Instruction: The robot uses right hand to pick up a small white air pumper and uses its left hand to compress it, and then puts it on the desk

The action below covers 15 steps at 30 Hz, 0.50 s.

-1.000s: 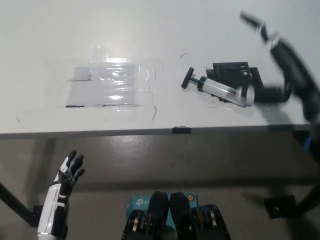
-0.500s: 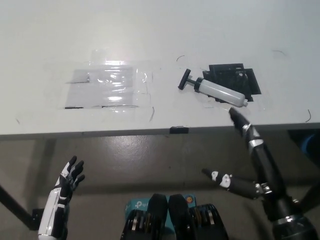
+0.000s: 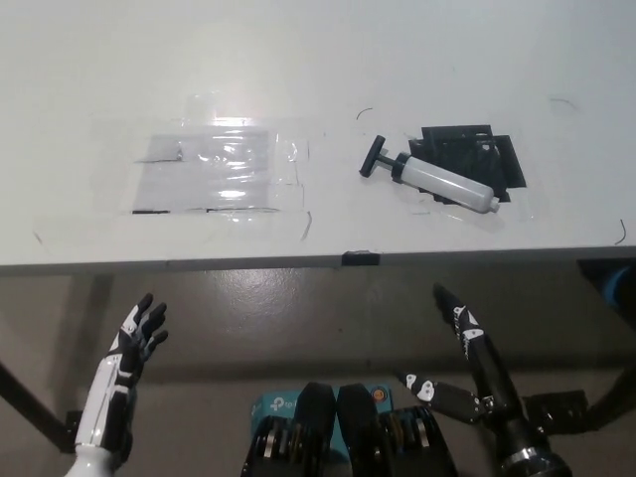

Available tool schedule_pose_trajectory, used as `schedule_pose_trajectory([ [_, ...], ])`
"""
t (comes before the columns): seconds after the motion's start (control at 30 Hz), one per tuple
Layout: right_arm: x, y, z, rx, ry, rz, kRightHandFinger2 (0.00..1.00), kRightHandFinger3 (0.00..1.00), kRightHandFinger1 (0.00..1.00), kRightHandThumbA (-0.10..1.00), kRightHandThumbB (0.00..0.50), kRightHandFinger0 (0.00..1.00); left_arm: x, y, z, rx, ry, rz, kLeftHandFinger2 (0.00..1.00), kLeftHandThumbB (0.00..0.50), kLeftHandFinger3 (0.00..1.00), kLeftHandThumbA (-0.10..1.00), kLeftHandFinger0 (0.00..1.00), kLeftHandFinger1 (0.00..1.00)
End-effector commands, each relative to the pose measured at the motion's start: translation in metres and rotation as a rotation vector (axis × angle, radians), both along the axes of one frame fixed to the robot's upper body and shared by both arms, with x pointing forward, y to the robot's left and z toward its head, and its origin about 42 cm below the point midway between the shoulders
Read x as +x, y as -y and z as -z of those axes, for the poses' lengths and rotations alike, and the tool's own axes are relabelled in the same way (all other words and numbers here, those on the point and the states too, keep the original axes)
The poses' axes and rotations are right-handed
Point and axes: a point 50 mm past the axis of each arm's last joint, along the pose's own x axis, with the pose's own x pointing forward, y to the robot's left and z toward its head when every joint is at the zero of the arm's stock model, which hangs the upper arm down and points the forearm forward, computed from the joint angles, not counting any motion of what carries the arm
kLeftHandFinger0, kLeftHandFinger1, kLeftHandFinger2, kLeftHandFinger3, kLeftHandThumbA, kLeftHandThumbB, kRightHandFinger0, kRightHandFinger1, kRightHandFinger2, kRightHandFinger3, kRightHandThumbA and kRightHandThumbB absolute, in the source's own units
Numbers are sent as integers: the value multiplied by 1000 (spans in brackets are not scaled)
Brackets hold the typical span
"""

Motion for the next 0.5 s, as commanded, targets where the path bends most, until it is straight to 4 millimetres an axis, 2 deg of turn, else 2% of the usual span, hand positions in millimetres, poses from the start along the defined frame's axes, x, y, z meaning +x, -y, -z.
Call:
schedule_pose_trajectory([
  [0.0,6,4,-10,32,134,31,1000,1000,1000,819,202,1000,7,-11,-2,45,48,12,1000,152,1000,1000,1000,1000],
  [0.07,5,5,-9,43,132,31,1000,1000,1000,810,199,1000,11,-13,1,46,45,11,1000,125,1000,1000,1000,1000],
  [0.13,6,8,-11,41,139,33,1000,1000,1000,810,201,1000,16,-11,3,41,46,14,1000,121,1000,1000,1000,1000],
  [0.2,7,10,-15,25,144,35,1000,1000,1000,843,202,1000,20,-7,5,31,52,17,1000,95,1000,1000,1000,1000],
  [0.33,10,15,-20,-3,156,19,1000,1000,1000,863,184,1000,23,0,8,19,56,19,1000,117,1000,1000,1000,1000],
  [0.47,18,12,-26,-24,171,-18,1000,1000,1000,859,172,1000,17,1,13,13,62,-9,1000,87,1000,1000,1000,1000],
])
